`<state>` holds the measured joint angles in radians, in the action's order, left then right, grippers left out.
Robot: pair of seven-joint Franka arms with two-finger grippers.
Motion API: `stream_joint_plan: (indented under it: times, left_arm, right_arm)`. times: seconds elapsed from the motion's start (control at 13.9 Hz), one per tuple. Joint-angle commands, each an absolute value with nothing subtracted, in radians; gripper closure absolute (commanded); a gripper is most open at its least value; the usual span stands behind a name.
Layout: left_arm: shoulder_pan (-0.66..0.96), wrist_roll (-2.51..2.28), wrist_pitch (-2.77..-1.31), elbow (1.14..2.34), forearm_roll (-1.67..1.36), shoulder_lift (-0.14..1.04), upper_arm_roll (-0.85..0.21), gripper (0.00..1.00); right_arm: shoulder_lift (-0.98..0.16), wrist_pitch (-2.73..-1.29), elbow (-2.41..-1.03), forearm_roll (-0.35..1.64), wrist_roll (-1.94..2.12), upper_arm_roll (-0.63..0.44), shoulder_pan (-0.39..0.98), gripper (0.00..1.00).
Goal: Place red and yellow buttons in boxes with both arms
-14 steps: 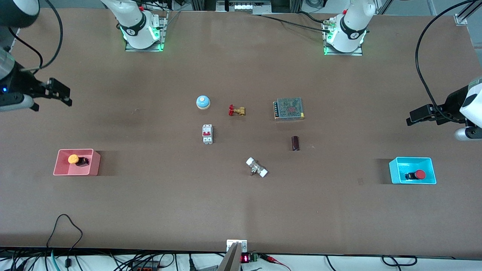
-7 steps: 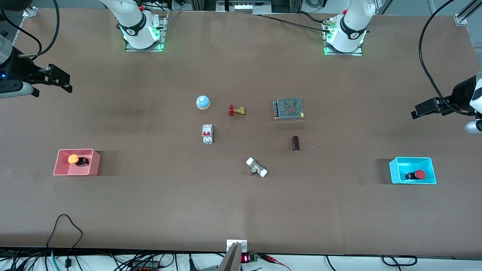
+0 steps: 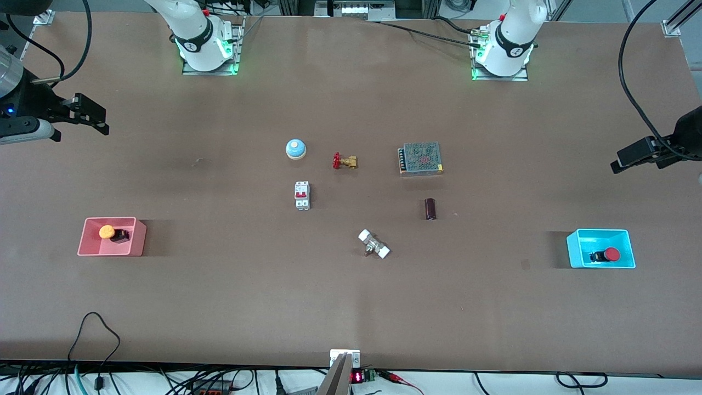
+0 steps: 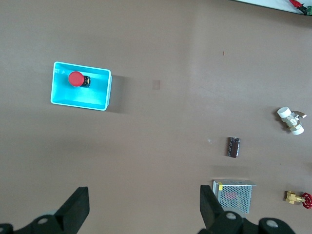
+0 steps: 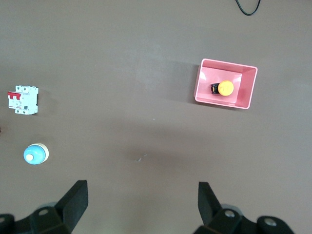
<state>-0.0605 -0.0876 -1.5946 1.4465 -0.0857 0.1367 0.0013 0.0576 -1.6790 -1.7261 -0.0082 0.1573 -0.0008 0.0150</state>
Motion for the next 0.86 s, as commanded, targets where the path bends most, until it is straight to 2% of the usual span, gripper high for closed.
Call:
stream_joint_plan:
  times: [0.0, 0.43, 0.79]
  left_arm:
    - [-0.055, -0.059, -1.571, 1.450, -0.077, 0.124, -0.020, 0.00]
    - [-0.069, 0.009, -1.539, 1.459, -0.026, 0.114, -0.026, 0.00]
    - [-0.067, 0.009, -1.539, 1.459, -0.028, 0.112, -0.026, 0.00]
  right_arm:
    - [0.014, -1.652, -1.631, -0.020, 0.147, -0.006, 0.025, 0.00]
    - [-0.048, -1.644, -1.549, -0.020, 0.147, -0.012, 0.025, 0.00]
    - [-0.048, -1.646, -1.552, -0.021, 0.146, -0.012, 0.029, 0.00]
